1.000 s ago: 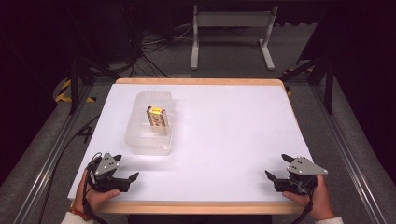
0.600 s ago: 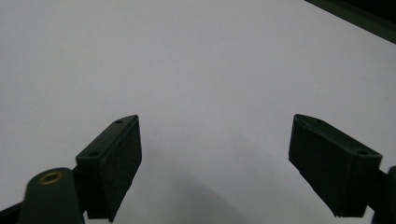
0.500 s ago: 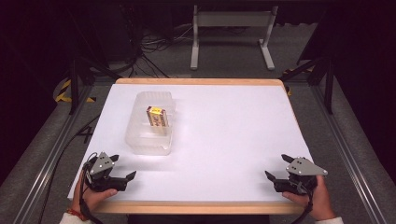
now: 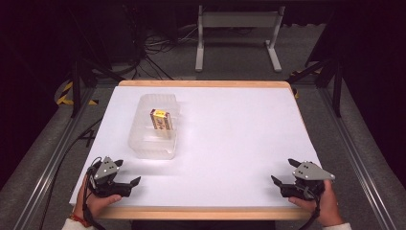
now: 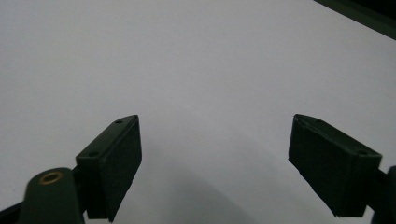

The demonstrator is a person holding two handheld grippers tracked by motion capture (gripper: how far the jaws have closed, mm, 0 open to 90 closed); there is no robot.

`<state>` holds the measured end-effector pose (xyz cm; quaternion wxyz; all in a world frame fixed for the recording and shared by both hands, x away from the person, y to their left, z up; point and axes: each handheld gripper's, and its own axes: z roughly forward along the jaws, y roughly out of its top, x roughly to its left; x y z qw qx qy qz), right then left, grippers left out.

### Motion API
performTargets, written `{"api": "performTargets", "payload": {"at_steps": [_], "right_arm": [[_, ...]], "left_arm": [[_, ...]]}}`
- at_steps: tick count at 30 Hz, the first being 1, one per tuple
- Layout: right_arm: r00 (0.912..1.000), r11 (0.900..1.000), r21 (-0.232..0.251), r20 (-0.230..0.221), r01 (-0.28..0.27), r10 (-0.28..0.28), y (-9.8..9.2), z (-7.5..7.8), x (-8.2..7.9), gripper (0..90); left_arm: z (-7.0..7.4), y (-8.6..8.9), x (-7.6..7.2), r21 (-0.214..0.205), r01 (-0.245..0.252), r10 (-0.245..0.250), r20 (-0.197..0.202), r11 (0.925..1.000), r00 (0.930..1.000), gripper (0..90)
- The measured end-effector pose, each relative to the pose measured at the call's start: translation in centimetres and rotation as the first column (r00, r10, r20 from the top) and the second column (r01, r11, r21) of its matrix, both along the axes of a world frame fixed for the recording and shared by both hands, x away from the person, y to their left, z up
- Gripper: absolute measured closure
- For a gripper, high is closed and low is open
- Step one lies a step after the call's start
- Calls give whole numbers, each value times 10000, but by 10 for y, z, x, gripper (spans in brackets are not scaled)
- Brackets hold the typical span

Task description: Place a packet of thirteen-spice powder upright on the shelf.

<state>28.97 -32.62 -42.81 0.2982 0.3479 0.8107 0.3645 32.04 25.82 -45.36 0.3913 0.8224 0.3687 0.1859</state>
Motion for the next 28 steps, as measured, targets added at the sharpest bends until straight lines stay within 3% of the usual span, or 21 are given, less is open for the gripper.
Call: {"api": "performTargets", "payload": {"at_steps": [28], "right_arm": [[10000,10000,77,-82,-32,32,-1,-2,1,176]], "left_arm": [[0,-1,1,-88,-19,18,-30,10000,10000,95]]}}
